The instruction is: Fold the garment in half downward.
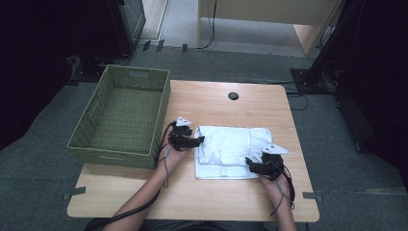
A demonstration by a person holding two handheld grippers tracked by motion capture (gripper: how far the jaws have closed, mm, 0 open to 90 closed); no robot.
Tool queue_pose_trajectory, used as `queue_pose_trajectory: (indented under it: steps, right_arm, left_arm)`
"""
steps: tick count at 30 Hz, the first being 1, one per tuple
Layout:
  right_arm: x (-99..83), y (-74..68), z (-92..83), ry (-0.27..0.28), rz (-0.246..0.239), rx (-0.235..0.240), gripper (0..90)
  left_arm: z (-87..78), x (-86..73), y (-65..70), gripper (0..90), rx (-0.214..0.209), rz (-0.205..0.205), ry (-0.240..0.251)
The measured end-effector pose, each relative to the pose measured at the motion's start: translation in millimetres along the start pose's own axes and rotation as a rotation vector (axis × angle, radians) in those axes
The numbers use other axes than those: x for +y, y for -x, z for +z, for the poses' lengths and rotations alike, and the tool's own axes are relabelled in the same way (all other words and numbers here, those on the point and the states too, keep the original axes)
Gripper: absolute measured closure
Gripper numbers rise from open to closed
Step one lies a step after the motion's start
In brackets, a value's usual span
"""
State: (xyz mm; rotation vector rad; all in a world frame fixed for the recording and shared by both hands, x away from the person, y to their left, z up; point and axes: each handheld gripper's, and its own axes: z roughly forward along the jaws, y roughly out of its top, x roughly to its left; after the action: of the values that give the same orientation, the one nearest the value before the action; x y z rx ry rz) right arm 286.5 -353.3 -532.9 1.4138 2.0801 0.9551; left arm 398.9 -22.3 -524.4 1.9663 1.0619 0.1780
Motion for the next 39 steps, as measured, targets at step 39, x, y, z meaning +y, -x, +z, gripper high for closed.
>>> queue_pose_trajectory:
  steps: [39]
  right_arm:
    - [3.7,2.0,3.8,0.008,0.007,-0.014,24.7]
  left_arm:
    - [21.6,12.2,0.8,37.5,0.049,0.072,0.005]
